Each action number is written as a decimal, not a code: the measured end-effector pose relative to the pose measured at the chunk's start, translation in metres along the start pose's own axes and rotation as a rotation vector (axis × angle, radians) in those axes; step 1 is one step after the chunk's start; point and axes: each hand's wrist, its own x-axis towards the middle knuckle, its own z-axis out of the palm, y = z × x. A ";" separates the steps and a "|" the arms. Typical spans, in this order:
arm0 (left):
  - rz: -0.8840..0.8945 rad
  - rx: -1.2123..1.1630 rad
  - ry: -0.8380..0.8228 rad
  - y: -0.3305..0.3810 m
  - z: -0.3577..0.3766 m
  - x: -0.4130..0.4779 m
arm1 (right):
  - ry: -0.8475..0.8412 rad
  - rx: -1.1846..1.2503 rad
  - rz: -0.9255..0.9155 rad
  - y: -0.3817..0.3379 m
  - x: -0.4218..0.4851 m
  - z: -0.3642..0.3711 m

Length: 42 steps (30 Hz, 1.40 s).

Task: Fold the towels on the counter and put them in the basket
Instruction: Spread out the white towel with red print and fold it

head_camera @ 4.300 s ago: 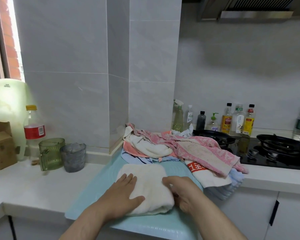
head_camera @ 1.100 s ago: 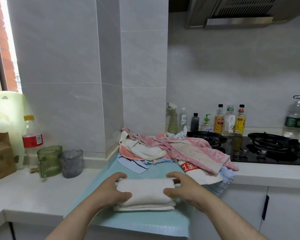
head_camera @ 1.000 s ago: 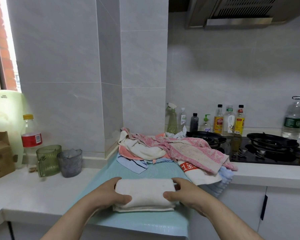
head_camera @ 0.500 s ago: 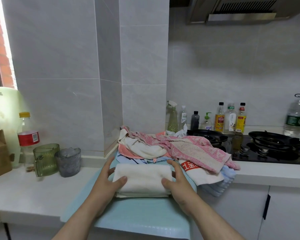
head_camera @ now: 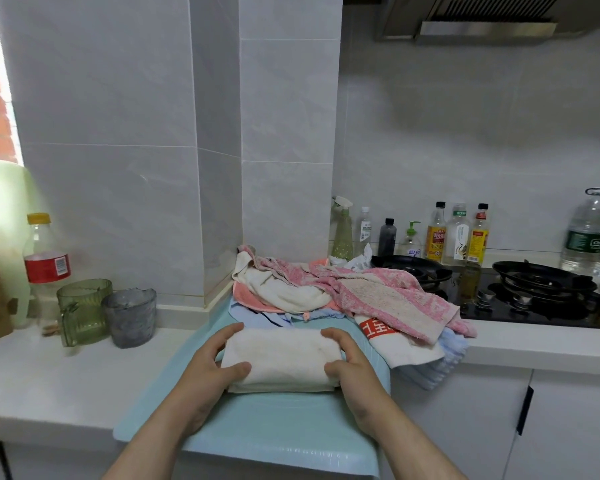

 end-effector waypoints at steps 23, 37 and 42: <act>-0.078 -0.145 0.026 -0.001 -0.003 0.008 | 0.001 0.030 0.037 0.008 0.011 -0.010; -0.311 -0.143 0.008 0.069 -0.014 0.010 | 0.129 0.076 0.393 -0.071 -0.004 0.001; -0.308 -0.146 -0.052 0.135 -0.026 0.012 | 0.185 0.247 0.422 -0.143 -0.017 0.003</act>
